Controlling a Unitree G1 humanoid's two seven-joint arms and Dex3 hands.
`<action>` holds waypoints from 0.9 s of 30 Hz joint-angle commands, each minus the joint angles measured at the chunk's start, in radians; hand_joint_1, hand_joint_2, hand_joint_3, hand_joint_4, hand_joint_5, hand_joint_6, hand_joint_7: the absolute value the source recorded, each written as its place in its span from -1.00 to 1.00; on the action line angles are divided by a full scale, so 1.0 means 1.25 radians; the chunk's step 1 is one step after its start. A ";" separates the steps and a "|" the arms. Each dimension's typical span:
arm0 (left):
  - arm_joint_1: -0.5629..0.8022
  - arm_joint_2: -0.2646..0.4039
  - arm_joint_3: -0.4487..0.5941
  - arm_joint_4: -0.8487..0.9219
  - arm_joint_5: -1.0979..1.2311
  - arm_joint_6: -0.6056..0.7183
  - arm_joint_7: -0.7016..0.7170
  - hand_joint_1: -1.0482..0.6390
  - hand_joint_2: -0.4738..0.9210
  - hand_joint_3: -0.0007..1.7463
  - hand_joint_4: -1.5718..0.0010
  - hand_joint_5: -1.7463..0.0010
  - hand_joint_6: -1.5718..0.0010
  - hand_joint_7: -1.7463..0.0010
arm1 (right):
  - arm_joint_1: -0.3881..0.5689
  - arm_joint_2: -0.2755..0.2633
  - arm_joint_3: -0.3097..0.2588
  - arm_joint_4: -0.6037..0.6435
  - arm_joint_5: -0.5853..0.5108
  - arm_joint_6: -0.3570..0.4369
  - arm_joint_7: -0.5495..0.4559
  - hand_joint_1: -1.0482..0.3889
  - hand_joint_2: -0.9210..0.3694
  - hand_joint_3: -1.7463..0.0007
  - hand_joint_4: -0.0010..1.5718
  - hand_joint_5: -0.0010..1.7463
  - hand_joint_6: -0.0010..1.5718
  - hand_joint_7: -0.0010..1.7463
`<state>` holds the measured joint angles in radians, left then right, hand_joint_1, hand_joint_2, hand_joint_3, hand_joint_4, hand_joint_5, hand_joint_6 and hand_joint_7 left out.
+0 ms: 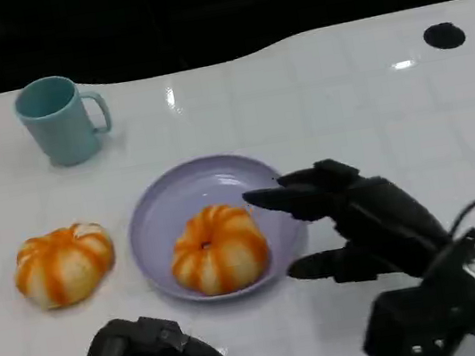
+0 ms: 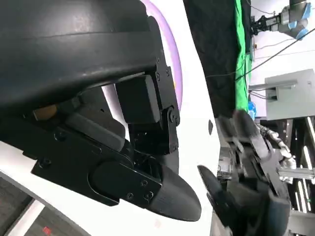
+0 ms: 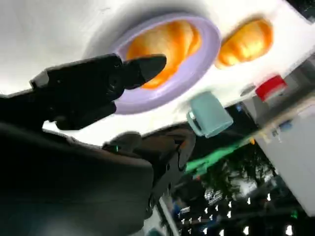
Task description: Grasp the bread from the table and place it into the plate.
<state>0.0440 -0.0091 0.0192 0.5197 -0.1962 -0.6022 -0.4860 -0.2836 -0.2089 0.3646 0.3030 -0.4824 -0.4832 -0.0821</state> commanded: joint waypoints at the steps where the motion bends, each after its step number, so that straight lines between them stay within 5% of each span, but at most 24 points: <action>1: 0.004 0.011 0.004 -0.010 0.001 0.006 0.007 -1.00 0.95 -1.00 -0.86 0.28 -1.00 0.73 | 0.069 -0.011 -0.059 -0.044 0.165 -0.030 0.079 0.21 -1.00 0.94 -0.52 -0.35 -0.21 -0.92; 4: 0.005 0.011 0.004 -0.012 0.001 0.008 0.009 -1.00 0.95 -1.00 -0.86 0.28 -1.00 0.73 | 0.114 0.001 -0.094 -0.083 0.306 -0.004 0.159 0.28 -0.98 0.85 -0.31 -0.27 -0.07 -0.87; 6: 0.005 0.011 0.005 -0.012 0.001 0.007 0.009 -1.00 0.94 -1.00 -0.86 0.28 -1.00 0.74 | 0.145 0.005 -0.116 -0.116 0.392 0.026 0.210 0.35 -0.61 0.24 -0.18 -0.07 0.10 -0.81; 8: 0.005 0.011 0.005 -0.012 0.001 0.005 0.007 -1.00 0.94 -1.00 -0.86 0.29 -1.00 0.74 | 0.167 0.006 -0.134 -0.141 0.431 0.045 0.236 0.37 -0.48 0.03 -0.13 0.01 0.16 -0.78; 9: 0.006 0.011 0.005 -0.013 0.001 0.005 0.008 -1.00 0.95 -1.00 -0.86 0.29 -1.00 0.74 | 0.181 0.004 -0.145 -0.155 0.447 0.050 0.247 0.35 -0.52 0.02 -0.06 0.21 0.25 -0.66; 12: 0.005 0.011 0.006 -0.012 0.003 0.005 0.010 -1.00 0.95 -1.00 -0.86 0.29 -1.00 0.74 | 0.219 -0.008 -0.172 -0.190 0.472 0.067 0.275 0.34 -0.61 0.03 0.01 0.56 0.08 0.08; 15: 0.006 0.012 0.006 -0.012 0.003 0.003 0.009 -1.00 0.95 -1.00 -0.86 0.29 -1.00 0.74 | 0.258 -0.014 -0.191 -0.229 0.472 0.100 0.288 0.35 -0.56 -0.07 0.05 0.80 0.04 0.41; 19: 0.003 0.015 0.008 -0.007 0.005 0.002 0.010 -1.00 0.95 -1.00 -0.86 0.29 -1.00 0.74 | 0.286 -0.004 -0.200 -0.235 0.444 0.085 0.285 0.34 -0.43 -0.25 0.06 0.98 0.01 0.57; 27: -0.002 0.017 0.010 0.003 0.006 -0.014 0.005 -1.00 0.97 -0.99 -0.86 0.29 -1.00 0.74 | 0.309 0.010 -0.210 -0.189 0.393 0.030 0.268 0.29 -0.33 -0.36 0.05 1.00 -0.05 0.73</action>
<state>0.0458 -0.0064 0.0245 0.5135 -0.1955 -0.6026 -0.4859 0.0923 -0.1957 0.1206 0.0378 0.0153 -0.4194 0.2615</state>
